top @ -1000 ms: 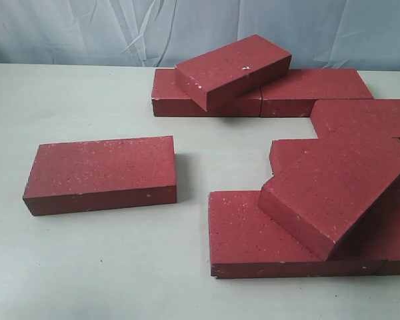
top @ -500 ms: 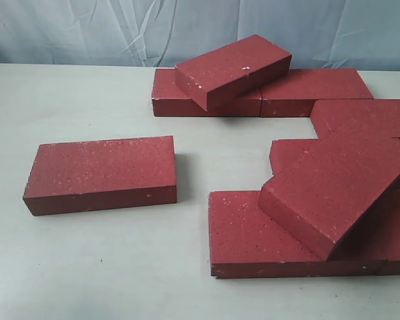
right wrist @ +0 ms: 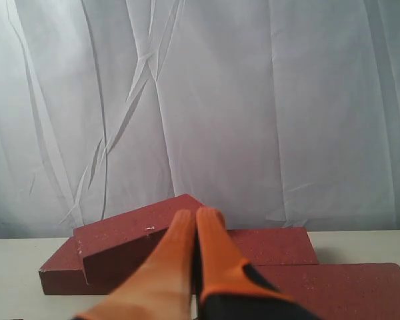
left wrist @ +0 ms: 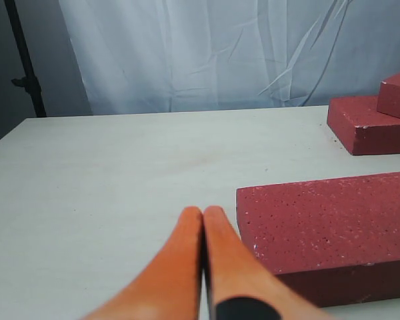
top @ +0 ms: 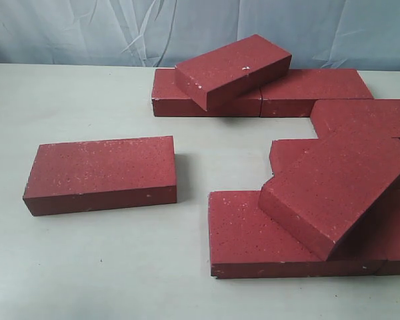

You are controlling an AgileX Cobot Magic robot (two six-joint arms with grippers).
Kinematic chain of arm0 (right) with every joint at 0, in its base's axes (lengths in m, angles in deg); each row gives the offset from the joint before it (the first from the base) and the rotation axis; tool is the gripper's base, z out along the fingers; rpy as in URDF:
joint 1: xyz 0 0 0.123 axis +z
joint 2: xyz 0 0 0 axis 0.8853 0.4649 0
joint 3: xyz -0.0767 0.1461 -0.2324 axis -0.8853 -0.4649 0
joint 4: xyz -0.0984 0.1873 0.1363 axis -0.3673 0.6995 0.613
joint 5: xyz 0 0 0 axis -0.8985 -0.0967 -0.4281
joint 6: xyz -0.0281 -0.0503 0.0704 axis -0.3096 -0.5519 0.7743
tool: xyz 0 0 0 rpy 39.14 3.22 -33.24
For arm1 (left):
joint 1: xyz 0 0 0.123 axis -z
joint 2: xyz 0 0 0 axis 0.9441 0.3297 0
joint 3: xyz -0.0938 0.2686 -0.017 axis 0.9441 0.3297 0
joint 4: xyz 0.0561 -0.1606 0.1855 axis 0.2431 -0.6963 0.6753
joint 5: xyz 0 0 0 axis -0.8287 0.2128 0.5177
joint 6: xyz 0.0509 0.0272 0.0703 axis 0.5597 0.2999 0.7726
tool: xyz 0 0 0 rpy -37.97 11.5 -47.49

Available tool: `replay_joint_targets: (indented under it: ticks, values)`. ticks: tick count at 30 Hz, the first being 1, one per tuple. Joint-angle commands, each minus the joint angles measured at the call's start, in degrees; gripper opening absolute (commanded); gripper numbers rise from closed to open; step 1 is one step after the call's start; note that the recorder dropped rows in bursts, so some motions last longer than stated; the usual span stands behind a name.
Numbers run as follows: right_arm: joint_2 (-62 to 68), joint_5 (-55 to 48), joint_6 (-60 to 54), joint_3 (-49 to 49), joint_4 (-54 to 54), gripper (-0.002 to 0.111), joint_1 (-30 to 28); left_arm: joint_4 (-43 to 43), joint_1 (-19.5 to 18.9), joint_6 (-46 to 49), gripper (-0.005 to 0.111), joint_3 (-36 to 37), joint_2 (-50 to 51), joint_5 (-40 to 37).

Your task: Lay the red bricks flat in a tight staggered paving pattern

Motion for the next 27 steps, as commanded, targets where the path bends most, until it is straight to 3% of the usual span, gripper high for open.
replay_joint_targets:
  ticks: [1,17,20,27]
  values:
    - [0.3,-0.4,-0.3,0.3,-0.4,-0.001,-0.2,0.0,0.0,-0.4,0.000,0.3,-0.3,0.4]
    - [2.5,-1.0,-0.3,0.7,-1.8,-0.001,-0.2,0.0,0.0,-0.4,0.000,0.3,-0.3,0.4]
    - [6.4,-1.4,-0.3,2.0,-1.9,-0.001,-0.2,0.0,0.0,-0.4,0.000,0.3,-0.3,0.4]
    - [28.9,-5.3,-0.3,10.0,-2.3,-0.001,-0.2,0.0,0.0,-0.4,0.000,0.3,-0.3,0.4]
